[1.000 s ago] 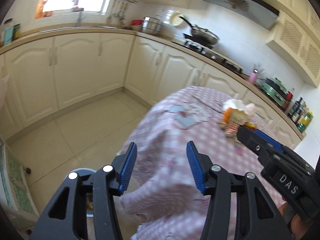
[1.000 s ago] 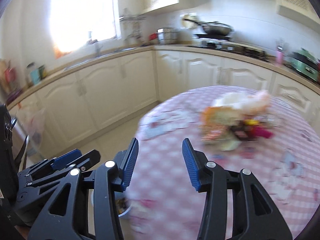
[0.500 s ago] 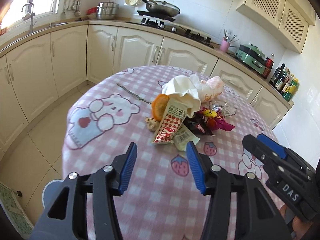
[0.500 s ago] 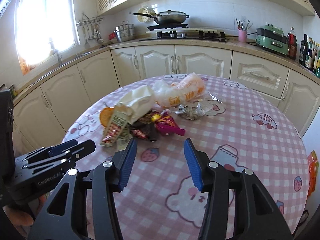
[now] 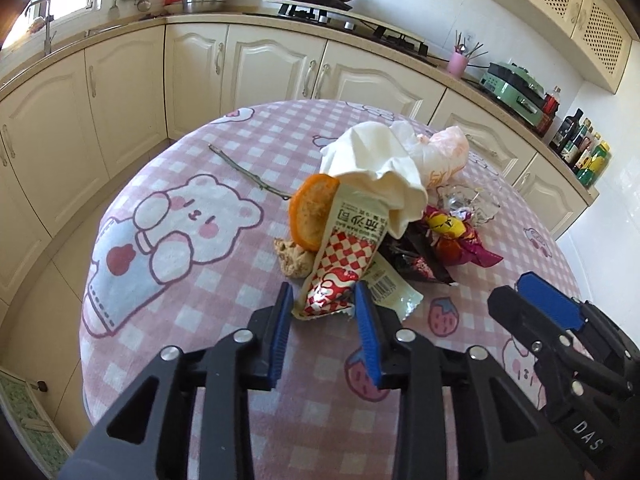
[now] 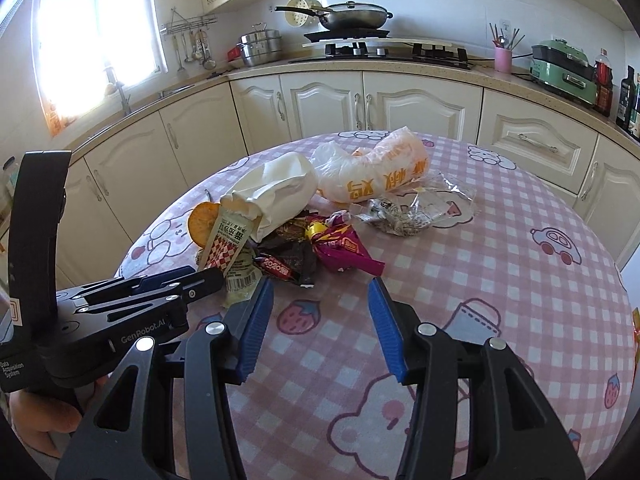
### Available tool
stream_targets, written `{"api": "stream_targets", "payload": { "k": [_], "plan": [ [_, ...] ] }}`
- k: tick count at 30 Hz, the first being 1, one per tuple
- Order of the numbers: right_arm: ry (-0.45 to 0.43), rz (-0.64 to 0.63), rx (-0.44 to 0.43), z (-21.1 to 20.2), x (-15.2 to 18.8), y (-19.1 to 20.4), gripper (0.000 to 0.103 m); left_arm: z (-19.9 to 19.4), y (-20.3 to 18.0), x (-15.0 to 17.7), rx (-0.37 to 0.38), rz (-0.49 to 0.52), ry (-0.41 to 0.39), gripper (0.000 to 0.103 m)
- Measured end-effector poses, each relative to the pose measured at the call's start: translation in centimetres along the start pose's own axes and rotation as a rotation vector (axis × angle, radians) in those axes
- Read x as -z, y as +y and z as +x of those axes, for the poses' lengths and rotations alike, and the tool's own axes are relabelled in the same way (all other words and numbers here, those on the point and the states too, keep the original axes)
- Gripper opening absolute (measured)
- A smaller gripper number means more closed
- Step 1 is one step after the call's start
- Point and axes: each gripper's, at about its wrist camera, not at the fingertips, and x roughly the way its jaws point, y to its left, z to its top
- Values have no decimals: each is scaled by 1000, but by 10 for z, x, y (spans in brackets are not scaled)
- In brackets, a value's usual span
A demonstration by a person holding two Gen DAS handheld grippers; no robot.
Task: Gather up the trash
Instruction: 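Return both grippers to the table and grasp the red-white wrapper with the left, then grasp the striped snack stick wrapper with the right gripper while the left holds its wrapper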
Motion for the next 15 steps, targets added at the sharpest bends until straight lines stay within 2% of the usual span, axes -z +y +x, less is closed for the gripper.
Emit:
{"api": "stream_targets", "payload": {
  "k": [9, 15],
  "plan": [
    [25, -33, -38, 3, 0, 21, 47, -37, 13, 16, 78, -30, -95, 26],
    [89, -104, -69, 23, -3, 50, 47, -72, 41, 26, 68, -87, -175, 26]
  ]
}}
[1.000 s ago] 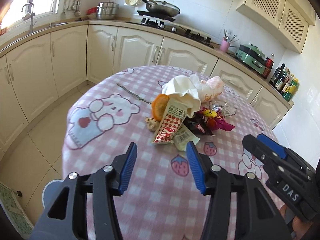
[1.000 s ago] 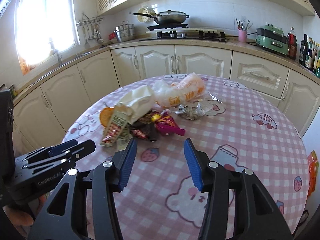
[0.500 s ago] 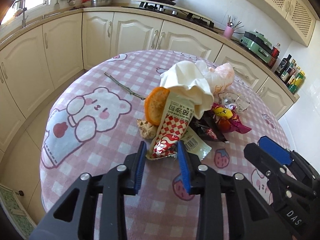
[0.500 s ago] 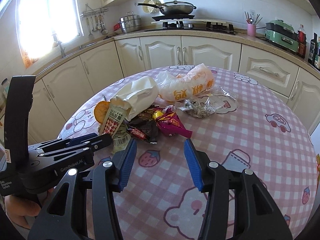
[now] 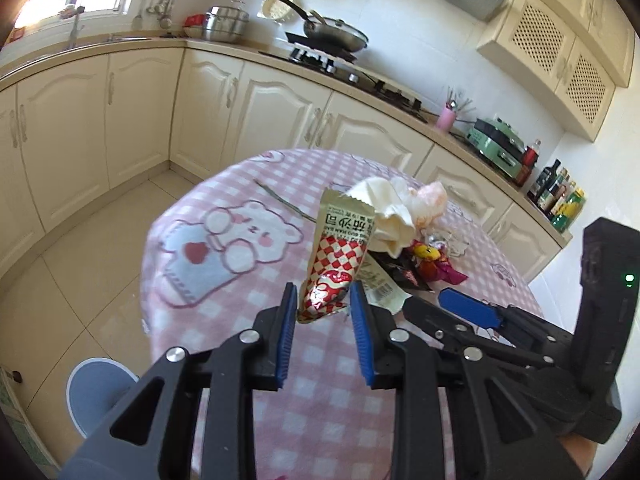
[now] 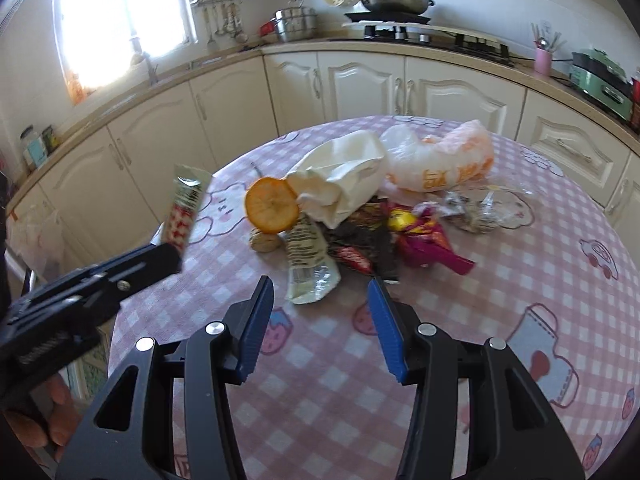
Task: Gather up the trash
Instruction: 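Grasp the striped snack stick wrapper with the right gripper while the left holds its wrapper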
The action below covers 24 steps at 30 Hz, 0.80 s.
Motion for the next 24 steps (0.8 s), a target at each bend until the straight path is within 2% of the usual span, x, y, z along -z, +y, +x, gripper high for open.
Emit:
{"api": "stream_targets", "payload": {
  "k": [3, 5, 10, 13, 16, 24],
  "plan": [
    [35, -50, -4, 14, -4, 14, 47, -8, 13, -1, -34, -18, -19, 26],
    [54, -80, 9, 25, -8, 21, 41, -12, 22, 0, -31, -39, -25, 26],
    [105, -118, 63, 49, -16, 28, 35, -15, 38, 1, -30, -60, -28, 26],
    [101, -121, 101, 51, -16, 24, 11, -15, 42, 3, -23, -69, -25, 26],
    [90, -99, 91, 47, -13, 19, 4, -17, 42, 6, -11, -74, -23, 26],
    [29, -36, 54, -3, 10, 15, 3, -38, 34, 17, 16, -67, -35, 26]
  ]
}}
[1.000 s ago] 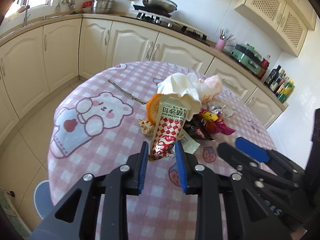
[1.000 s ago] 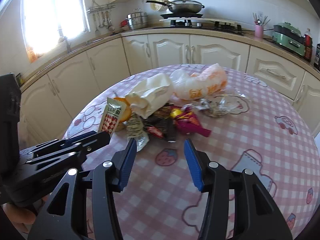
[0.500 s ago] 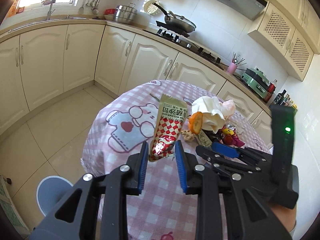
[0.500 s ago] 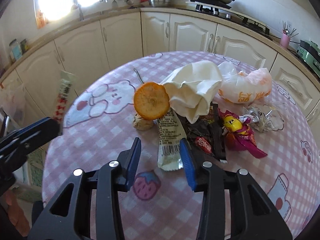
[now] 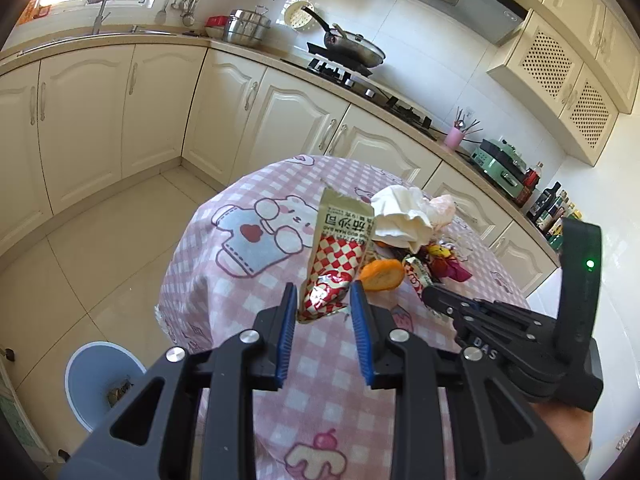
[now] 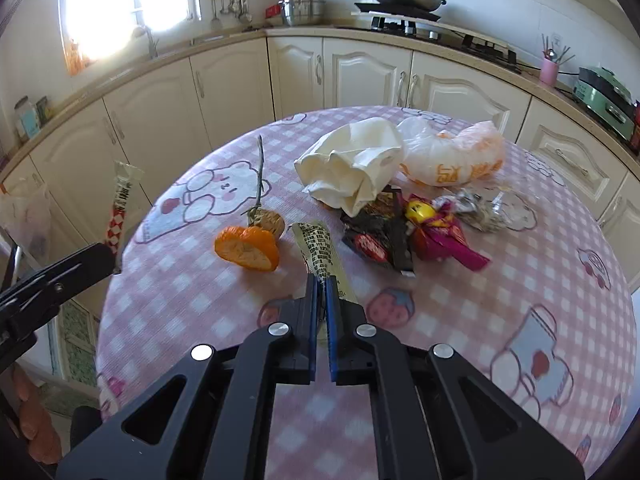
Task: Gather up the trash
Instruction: 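Grasp the striped snack stick wrapper with the right gripper while the left holds its wrapper, then carry both wrappers over the blue bin and open both grippers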
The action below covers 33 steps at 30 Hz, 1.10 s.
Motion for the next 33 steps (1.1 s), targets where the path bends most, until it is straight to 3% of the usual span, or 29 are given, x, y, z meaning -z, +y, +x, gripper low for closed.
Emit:
{"api": "stream_targets", "payload": {
  "k": [7, 12, 23, 33],
  "plan": [
    [-66, -9, -33, -38, 7, 24, 3, -27, -1, 14, 5, -9, -19, 26],
    [-86, -67, -98, -46, 8, 71, 3, -50, 18, 22, -27, -40, -39, 26],
    [-41, -213, -297, -18, 17, 202, 3, -97, 129, 48, -203, -180, -49, 26],
    [75, -262, -369, 46, 38, 270, 3, -92, 228, 78, -346, -317, 32, 26]
  ]
}}
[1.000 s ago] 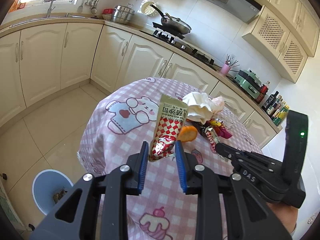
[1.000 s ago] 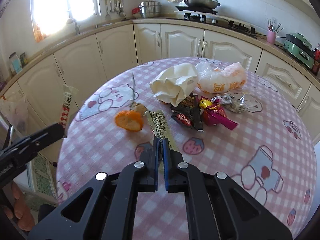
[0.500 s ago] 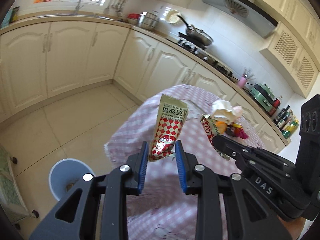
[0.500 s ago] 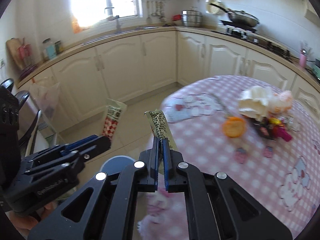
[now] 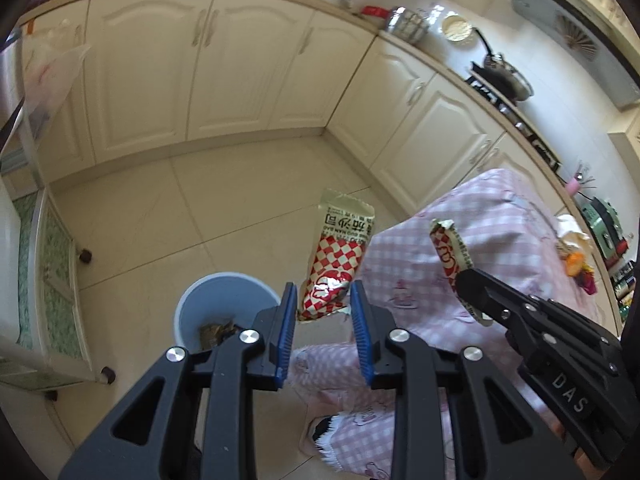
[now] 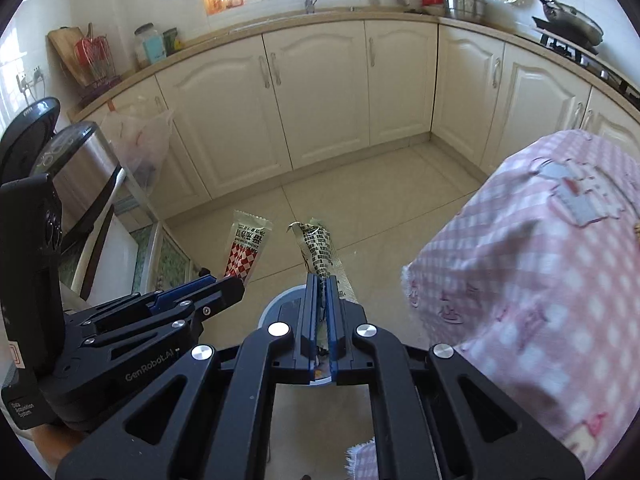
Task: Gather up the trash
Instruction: 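Carry both wrappers over the blue bin and open both grippers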
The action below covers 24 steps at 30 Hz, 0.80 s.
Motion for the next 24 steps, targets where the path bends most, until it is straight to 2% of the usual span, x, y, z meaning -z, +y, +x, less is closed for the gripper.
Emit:
{"api": "stream_targets", "payload": {
  "k": [6, 8, 9, 10, 19, 24],
  "plan": [
    [35, 14, -6, 33, 0, 0, 3, 29, 26, -13, -21, -36, 24, 28],
    [39, 24, -2, 42, -1, -2, 3, 36, 28, -19, -27, -49, 15, 35],
    [45, 28, 0, 46, -1, -3, 3, 39, 29, -21, -35, -50, 18, 44],
    [52, 28, -1, 49, 0, -4, 3, 42, 28, -24, -45, -48, 21, 47],
    [101, 25, -3, 68, 7, -3, 4, 53, 35, -17, -69, -67, 53, 51],
    [111, 23, -6, 72, 8, 0, 4, 48, 44, -13, -80, -89, 45, 54]
  ]
}}
